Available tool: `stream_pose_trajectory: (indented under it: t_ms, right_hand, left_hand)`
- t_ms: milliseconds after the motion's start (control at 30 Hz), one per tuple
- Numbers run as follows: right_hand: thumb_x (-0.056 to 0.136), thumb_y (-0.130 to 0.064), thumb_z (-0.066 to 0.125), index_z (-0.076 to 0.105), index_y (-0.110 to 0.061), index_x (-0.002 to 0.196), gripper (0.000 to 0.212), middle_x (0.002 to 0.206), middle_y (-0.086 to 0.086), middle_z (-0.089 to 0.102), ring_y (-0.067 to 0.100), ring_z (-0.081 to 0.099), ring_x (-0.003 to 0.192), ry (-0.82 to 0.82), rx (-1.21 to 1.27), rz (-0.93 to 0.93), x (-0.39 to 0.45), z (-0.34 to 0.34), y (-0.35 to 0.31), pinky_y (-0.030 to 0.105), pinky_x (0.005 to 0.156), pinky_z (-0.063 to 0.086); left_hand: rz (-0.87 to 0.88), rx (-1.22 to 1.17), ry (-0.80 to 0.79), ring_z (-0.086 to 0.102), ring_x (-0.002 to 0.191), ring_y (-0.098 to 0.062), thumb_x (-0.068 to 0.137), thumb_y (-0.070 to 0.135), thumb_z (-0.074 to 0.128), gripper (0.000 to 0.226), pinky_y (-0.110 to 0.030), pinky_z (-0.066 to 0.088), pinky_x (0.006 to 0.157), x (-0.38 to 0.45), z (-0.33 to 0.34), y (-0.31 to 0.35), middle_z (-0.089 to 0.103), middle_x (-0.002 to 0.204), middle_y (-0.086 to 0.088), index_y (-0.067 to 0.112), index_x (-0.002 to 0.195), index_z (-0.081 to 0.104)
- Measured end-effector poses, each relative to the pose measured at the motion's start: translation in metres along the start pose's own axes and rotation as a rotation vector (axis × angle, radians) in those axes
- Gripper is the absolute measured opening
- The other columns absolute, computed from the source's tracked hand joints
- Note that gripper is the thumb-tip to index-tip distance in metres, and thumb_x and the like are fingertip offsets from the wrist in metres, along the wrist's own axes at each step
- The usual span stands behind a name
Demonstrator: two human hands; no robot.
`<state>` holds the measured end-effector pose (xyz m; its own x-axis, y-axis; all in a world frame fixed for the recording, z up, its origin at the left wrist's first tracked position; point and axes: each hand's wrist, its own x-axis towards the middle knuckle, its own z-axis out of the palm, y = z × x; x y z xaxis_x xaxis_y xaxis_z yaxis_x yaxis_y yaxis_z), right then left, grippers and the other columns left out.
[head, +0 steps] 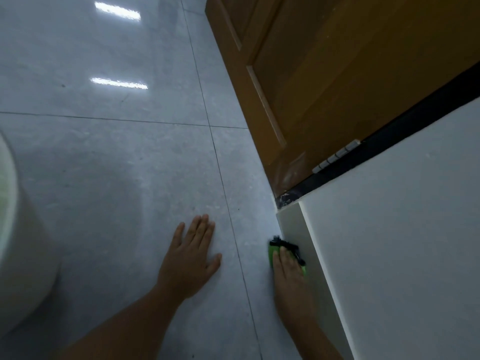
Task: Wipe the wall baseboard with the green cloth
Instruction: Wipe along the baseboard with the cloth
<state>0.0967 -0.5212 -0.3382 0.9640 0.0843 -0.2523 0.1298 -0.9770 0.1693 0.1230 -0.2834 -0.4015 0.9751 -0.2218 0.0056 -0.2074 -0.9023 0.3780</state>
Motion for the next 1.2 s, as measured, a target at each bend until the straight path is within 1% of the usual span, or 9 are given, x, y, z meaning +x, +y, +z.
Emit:
stream_pose_trajectory:
  t_ms: [167, 267, 333, 400, 533, 633, 833, 1033, 1200]
  right_hand:
    - [0.076, -0.007, 0.060, 0.043, 0.004, 0.134, 0.062, 0.138, 0.026, 0.045, 0.042, 0.045, 0.125, 0.167, -0.414, -0.080, 0.071, -0.060, 0.003, 0.049, 0.107, 0.024]
    - [0.096, -0.019, 0.036, 0.011, 0.002, 0.146, 0.060, 0.155, 0.020, 0.016, 0.036, 0.013, 0.142, 0.124, -0.542, 0.008, 0.107, -0.085, -0.003, 0.047, 0.112, -0.006]
    - [0.096, -0.014, 0.028, 0.015, 0.004, 0.145, 0.054, 0.153, 0.022, 0.020, 0.038, 0.015, 0.141, 0.027, -0.607, -0.024, 0.110, -0.072, -0.015, 0.046, 0.115, -0.002]
    - [0.092, -0.007, 0.027, 0.039, 0.002, 0.138, 0.048, 0.142, 0.020, 0.044, 0.035, 0.036, 0.133, -0.037, -0.604, -0.080, 0.108, -0.058, -0.027, 0.041, 0.116, 0.013]
    - [0.081, -0.014, 0.063, 0.071, -0.007, 0.087, 0.012, 0.090, 0.011, 0.072, 0.023, 0.065, 0.091, -0.031, -0.482, -0.099, 0.131, -0.077, -0.038, 0.031, 0.104, 0.037]
    - [0.091, -0.010, 0.045, 0.060, -0.007, 0.117, 0.030, 0.122, 0.014, 0.061, 0.030, 0.046, 0.123, -0.133, -0.600, -0.092, 0.129, -0.106, -0.023, 0.045, 0.117, 0.012]
    - [0.093, -0.020, 0.015, 0.010, -0.005, 0.148, 0.057, 0.158, 0.013, 0.006, 0.029, 0.004, 0.144, 0.068, -0.724, -0.047, 0.098, -0.129, 0.004, 0.055, 0.107, -0.021]
    - [0.090, -0.010, 0.011, 0.028, 0.003, 0.142, 0.056, 0.151, 0.019, 0.028, 0.033, 0.024, 0.139, -0.034, -0.475, -0.065, 0.136, -0.054, -0.033, 0.049, 0.115, 0.001]
    - [0.091, -0.004, 0.034, 0.007, -0.002, 0.148, 0.063, 0.158, 0.016, 0.005, 0.029, 0.005, 0.144, 0.113, -0.106, -0.047, 0.170, -0.043, -0.035, 0.042, 0.112, -0.009]
  left_hand:
    - [0.001, -0.014, 0.012, 0.028, 0.140, -0.025, 0.088, 0.050, 0.037, 0.070, -0.049, 0.017, 0.112, -0.008, 0.002, 0.004, 0.035, 0.149, -0.013, 0.003, 0.140, 0.040]
    - [-0.001, -0.013, 0.061, 0.029, 0.139, -0.024, 0.087, 0.050, 0.038, 0.070, -0.048, 0.017, 0.112, -0.004, 0.002, 0.001, 0.035, 0.149, -0.013, 0.004, 0.140, 0.042]
    - [0.006, -0.013, 0.060, 0.028, 0.140, -0.024, 0.088, 0.050, 0.038, 0.070, -0.048, 0.016, 0.113, -0.006, 0.004, -0.002, 0.035, 0.149, -0.012, 0.004, 0.140, 0.040]
    - [0.009, -0.015, 0.057, 0.028, 0.140, -0.024, 0.088, 0.050, 0.038, 0.070, -0.048, 0.017, 0.113, -0.009, 0.007, -0.003, 0.035, 0.149, -0.012, 0.004, 0.140, 0.040]
    - [0.010, -0.027, 0.049, 0.029, 0.140, -0.023, 0.087, 0.051, 0.038, 0.070, -0.048, 0.018, 0.112, -0.010, 0.009, -0.002, 0.036, 0.149, -0.011, 0.005, 0.140, 0.041]
    - [0.014, -0.034, 0.058, 0.030, 0.139, -0.024, 0.086, 0.050, 0.039, 0.070, -0.048, 0.018, 0.112, -0.001, 0.003, -0.001, 0.037, 0.148, -0.012, 0.004, 0.139, 0.042]
    - [0.016, -0.042, 0.056, 0.029, 0.139, -0.025, 0.087, 0.049, 0.039, 0.069, -0.049, 0.018, 0.111, -0.001, 0.002, 0.003, 0.036, 0.149, -0.012, 0.004, 0.140, 0.041]
    - [0.015, -0.047, 0.072, 0.029, 0.140, -0.025, 0.088, 0.050, 0.039, 0.069, -0.049, 0.019, 0.111, -0.011, 0.008, 0.004, 0.036, 0.149, -0.012, 0.004, 0.140, 0.042]
    - [0.002, -0.047, 0.077, 0.030, 0.139, -0.025, 0.086, 0.050, 0.042, 0.069, -0.050, 0.020, 0.110, -0.005, 0.009, 0.000, 0.036, 0.149, -0.012, 0.006, 0.140, 0.042]
